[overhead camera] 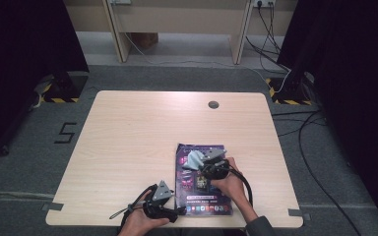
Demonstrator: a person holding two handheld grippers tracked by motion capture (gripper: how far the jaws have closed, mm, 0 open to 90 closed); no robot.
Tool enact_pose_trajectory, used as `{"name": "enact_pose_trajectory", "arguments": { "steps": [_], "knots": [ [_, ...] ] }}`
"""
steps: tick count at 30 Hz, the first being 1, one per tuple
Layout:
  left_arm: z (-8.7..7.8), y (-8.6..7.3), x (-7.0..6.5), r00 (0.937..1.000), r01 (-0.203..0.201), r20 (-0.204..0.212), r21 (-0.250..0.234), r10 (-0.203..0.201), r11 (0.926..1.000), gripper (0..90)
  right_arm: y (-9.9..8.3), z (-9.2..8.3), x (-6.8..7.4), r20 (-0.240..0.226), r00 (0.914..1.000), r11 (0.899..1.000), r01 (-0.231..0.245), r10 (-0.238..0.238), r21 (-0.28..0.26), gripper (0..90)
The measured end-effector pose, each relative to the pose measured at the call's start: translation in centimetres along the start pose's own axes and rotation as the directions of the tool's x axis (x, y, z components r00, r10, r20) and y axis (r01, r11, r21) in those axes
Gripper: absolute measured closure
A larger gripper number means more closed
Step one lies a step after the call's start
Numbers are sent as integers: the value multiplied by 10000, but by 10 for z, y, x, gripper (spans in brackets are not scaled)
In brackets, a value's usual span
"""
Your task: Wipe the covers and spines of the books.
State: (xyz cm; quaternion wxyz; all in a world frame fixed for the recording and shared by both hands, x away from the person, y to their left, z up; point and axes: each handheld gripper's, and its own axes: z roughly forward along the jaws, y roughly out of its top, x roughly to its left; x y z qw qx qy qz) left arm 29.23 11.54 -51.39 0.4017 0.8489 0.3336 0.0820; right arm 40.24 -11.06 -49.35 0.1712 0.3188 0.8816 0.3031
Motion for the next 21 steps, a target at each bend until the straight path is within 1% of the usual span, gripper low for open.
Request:
{"name": "enact_pose_trajectory", "arguments": {
  "steps": [3,4,5,7,9,11,13,14,15,17,18,19,20,21],
  "knots": [
    [1,1,1,10000,15,-49,117,-14,9999,247,0,2,-10,375,9991,9998,-208,207,8,732],
    [1,2,1,9999,-10,-111,102,11,9999,240,0,2,-14,542,9984,9998,-187,186,-2,732],
    [2,3,1,9998,-35,-173,48,36,10000,240,0,3,-17,623,9977,9996,-267,266,-1,732],
    [4,5,1,9994,-55,-343,26,56,10000,241,0,3,-22,709,9964,9989,-471,469,5,732],
    [5,7,2,9986,-199,-496,12,199,9998,243,0,4,-26,828,9952,9987,-514,515,-35,733],
    [8,10,3,9977,-236,-630,-20,235,9997,244,1,6,-30,848,9949,9985,-540,540,-33,733],
    [12,14,3,9965,-296,-781,-75,290,9995,246,2,8,-36,875,9928,9966,-813,820,-112,734],
    [13,16,4,9959,-374,-823,-26,370,9993,247,2,9,-38,905,9922,9963,-845,853,-132,735],
    [14,17,5,9958,-414,-814,11,414,9991,246,3,10,-39,987,9914,9963,-854,862,-129,738],
    [14,17,6,9969,-287,-729,20,288,9996,243,5,11,-37,1145,9905,9971,-762,767,-84,750],
    [14,17,6,9972,-200,-722,-40,196,9998,246,5,11,-34,1230,9903,9979,-638,641,-64,752],
    [14,16,6,9975,-235,-665,-62,230,9997,253,6,11,-31,1167,9914,9983,-586,589,-63,751],
    [14,17,6,9978,-266,-613,-81,261,9996,266,7,11,-28,987,9937,9986,-525,530,-68,751],
    [13,17,6,9981,-188,-591,-60,184,9998,271,8,11,-23,732,9964,9991,-426,430,-78,750]
  ]
}}
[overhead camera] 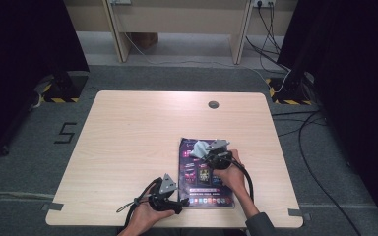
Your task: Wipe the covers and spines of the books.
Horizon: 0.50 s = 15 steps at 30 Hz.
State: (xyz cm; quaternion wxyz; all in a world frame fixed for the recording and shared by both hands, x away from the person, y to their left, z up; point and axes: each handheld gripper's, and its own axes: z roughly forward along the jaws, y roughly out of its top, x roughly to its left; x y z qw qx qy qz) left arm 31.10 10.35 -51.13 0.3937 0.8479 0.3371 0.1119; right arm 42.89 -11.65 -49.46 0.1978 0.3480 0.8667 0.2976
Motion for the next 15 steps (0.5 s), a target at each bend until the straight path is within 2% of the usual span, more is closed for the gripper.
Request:
{"name": "enact_pose_trajectory", "arguments": {
  "steps": [4,6,9,12,15],
  "knots": [
    [-4,-2,1,9998,96,151,-6,-96,10000,270,3,-2,24,-583,9974,9991,420,-424,-75,749],
    [-7,-4,4,9990,168,406,27,-169,9999,245,4,-4,36,-904,9934,9975,702,-709,-102,748],
    [-17,-8,6,9985,259,481,45,-261,9997,234,4,-6,51,-1221,9866,9942,1069,-1079,-150,748],
    [-28,-11,9,9983,237,534,-71,-233,9997,230,4,-8,57,-1326,9826,9915,1292,-1297,-125,747],
    [-36,-16,14,9983,381,450,-132,-375,9992,226,3,-7,51,-1497,9825,9939,1095,-1105,-147,735]
  ]
}}
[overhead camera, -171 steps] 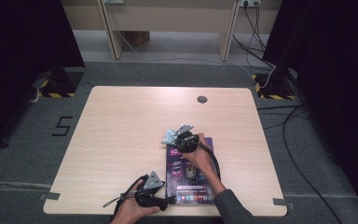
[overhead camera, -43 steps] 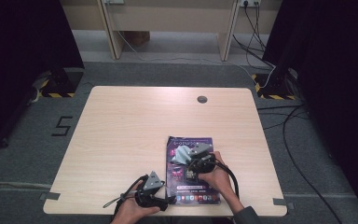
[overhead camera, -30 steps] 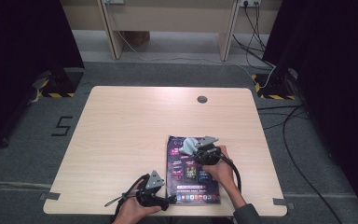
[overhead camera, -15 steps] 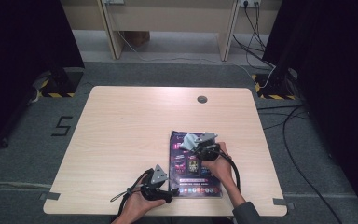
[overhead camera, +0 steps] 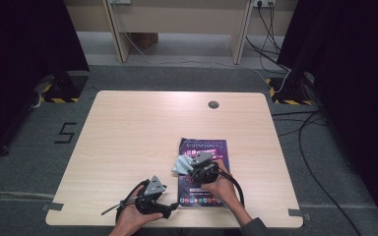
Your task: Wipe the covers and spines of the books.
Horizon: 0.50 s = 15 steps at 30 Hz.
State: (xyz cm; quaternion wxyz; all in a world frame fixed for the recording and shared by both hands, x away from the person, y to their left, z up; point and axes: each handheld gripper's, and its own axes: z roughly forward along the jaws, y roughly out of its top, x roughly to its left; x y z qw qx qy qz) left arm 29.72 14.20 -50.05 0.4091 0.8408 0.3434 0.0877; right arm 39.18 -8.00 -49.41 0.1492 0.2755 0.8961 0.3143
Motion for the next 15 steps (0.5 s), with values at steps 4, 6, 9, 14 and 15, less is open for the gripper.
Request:
{"name": "enact_pose_trajectory", "arguments": {
  "steps": [4,6,9,14,15],
  "knots": [
    [-9,-6,9,9996,201,-215,49,-200,9998,225,-5,-4,-18,868,9961,9996,-181,159,239,734],
    [-11,-8,16,9985,298,-450,59,-296,9995,225,-16,-12,-42,1488,9868,9969,-702,641,360,734],
    [-11,-8,20,9980,353,-530,110,-346,9993,220,-27,-19,-58,1932,9743,9918,-1242,1160,310,734],
    [-11,-8,22,9969,385,-685,135,-375,9992,217,-47,-33,-86,2274,9542,9787,-2043,1946,196,734],
    [-11,-8,22,9970,372,-692,147,-361,9992,217,-49,-35,-88,2314,9493,9747,-2226,2126,179,737]
  ]
}}
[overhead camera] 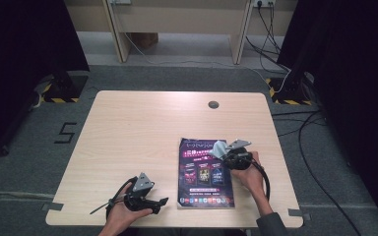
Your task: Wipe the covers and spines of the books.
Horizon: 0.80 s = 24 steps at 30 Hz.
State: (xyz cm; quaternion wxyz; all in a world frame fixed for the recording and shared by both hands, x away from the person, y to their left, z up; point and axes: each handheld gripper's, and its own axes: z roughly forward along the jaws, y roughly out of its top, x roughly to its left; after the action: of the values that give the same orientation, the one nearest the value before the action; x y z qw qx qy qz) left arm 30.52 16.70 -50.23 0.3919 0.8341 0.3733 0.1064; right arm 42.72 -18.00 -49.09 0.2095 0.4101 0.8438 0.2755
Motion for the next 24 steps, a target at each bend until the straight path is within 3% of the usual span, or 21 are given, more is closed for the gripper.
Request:
{"name": "enact_pose_trajectory", "arguments": {
  "steps": [4,8,9,10,14,15,18,19,21,24],
  "knots": [
    [0,0,1,9999,65,-91,51,-65,10000,217,1,0,5,48,9996,9996,281,-281,19,748],
    [0,0,5,9996,128,-253,12,-127,9999,216,5,0,27,-537,9950,9965,835,-838,-75,746],
    [0,-1,7,9993,243,-296,-50,-245,9997,211,8,1,42,-907,9909,9950,976,-991,-216,747],
    [0,-1,7,9993,243,-296,-50,-245,9997,209,8,1,42,-907,9909,9950,976,-991,-216,747],
    [-2,0,11,9983,287,-511,-135,-294,9995,208,15,2,78,-1813,9679,9846,1677,-1739,-487,742],
    [-2,0,11,9979,257,-595,-99,-262,9996,208,16,2,85,-1954,9642,9837,1725,-1793,-514,741],
    [-2,0,12,9973,280,-672,-38,-282,9996,208,19,2,108,-2395,9412,9710,2274,-2385,-731,742],
    [-1,0,13,9973,289,-676,-54,-292,9996,208,20,1,115,-2496,9377,9703,2314,-2416,-702,743],
    [-1,-1,13,9972,293,-684,-29,-294,9996,208,20,-1,123,-2616,9288,9650,2514,-2623,-751,743],
    [-1,0,13,9971,294,-706,-46,-296,9996,209,20,-1,124,-2661,9245,9620,2608,-2730,-807,740]
  ]
}}
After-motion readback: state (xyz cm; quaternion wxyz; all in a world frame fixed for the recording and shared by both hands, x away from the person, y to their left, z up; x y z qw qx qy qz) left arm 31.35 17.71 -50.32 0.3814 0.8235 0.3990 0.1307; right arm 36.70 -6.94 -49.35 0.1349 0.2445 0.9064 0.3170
